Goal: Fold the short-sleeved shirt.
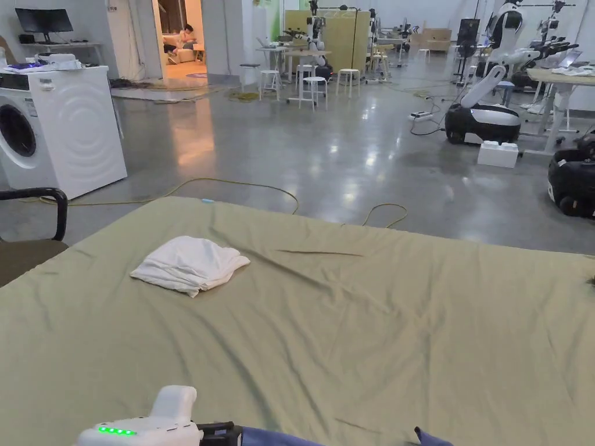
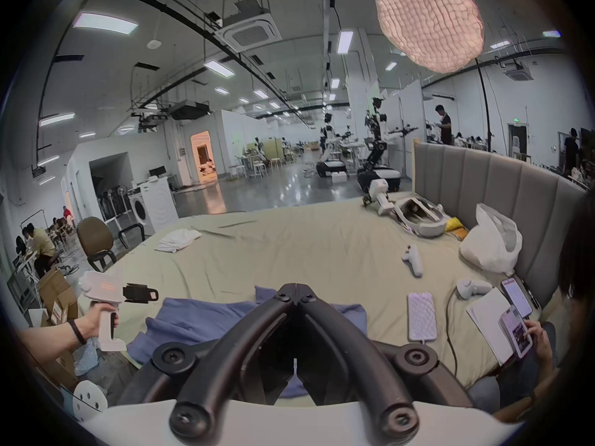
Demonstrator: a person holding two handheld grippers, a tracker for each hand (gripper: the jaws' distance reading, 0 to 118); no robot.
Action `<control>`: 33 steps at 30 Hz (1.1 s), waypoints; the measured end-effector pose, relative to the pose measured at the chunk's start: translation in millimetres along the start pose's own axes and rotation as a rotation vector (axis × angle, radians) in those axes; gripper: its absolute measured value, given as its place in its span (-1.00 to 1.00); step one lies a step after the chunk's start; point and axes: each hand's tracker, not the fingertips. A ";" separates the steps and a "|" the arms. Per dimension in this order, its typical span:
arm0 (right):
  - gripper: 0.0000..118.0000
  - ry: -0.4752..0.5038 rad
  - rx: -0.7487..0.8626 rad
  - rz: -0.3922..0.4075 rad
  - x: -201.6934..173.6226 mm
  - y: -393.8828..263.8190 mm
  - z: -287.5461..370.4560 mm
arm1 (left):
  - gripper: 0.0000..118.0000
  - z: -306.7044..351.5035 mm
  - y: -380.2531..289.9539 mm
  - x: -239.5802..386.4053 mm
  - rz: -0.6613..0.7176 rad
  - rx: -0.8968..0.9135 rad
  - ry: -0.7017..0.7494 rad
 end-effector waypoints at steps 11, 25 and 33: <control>-1.00 -0.081 -0.126 -0.053 22.7 -24.8 -5.5 | -0.76 -79.2 -2.7 14.0 -0.041 -0.097 0.088; 0.35 0.040 -0.497 0.163 70.5 -40.3 -247.4 | -0.91 -102.3 7.7 30.3 -0.095 -0.222 0.123; 0.35 -0.080 -0.751 0.301 94.2 -89.6 -356.4 | -0.91 -106.4 11.0 27.6 -0.122 -0.249 0.128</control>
